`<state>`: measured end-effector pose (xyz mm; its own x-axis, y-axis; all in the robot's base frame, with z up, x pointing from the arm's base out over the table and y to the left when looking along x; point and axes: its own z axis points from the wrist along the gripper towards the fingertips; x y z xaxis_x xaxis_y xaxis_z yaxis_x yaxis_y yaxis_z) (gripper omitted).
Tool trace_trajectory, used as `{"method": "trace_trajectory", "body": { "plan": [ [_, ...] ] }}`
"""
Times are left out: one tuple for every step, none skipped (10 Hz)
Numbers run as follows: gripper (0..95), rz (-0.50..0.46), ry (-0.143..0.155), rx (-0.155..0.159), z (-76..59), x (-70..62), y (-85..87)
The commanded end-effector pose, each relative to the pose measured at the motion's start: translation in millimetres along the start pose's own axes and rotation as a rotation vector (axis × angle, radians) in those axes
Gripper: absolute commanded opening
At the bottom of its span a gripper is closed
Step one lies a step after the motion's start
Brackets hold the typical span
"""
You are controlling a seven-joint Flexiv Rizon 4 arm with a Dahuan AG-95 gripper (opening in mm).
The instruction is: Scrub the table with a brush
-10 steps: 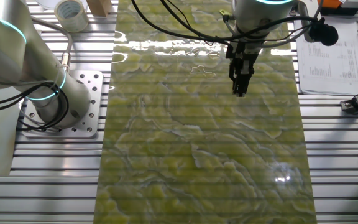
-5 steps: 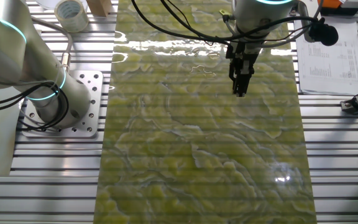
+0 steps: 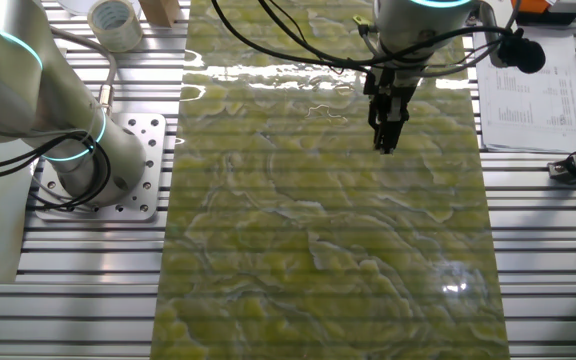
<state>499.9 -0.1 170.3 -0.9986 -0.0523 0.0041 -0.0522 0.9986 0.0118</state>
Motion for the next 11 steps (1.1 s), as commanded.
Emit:
{"method": "trace_trajectory", "body": {
  "plan": [
    [0.0,-0.011,0.002,-0.002,-0.4,-1.4,0.4],
    [0.0,-0.012,0.003,-0.002,-0.7,-1.9,0.5],
    [0.0,-0.017,0.003,-0.004,-1.2,-2.8,0.8],
    [0.0,-0.017,0.003,-0.004,-1.4,-3.2,0.9],
    [0.0,-0.018,0.004,-0.004,-2.5,-5.3,1.4],
    [0.0,-0.018,0.004,-0.003,-3.2,-7.9,1.8],
    [0.0,-0.019,0.005,-0.003,-3.2,-8.9,1.9],
    [0.0,-0.028,0.005,-0.003,-1.9,-13.6,1.3],
    [0.0,-0.05,0.008,-0.003,0.8,-16.9,0.0],
    [0.0,-0.076,0.009,-0.003,4.0,-19.8,-1.4],
    [0.0,-0.113,0.006,-0.005,10.5,-27.1,-3.5]
  ]
}}
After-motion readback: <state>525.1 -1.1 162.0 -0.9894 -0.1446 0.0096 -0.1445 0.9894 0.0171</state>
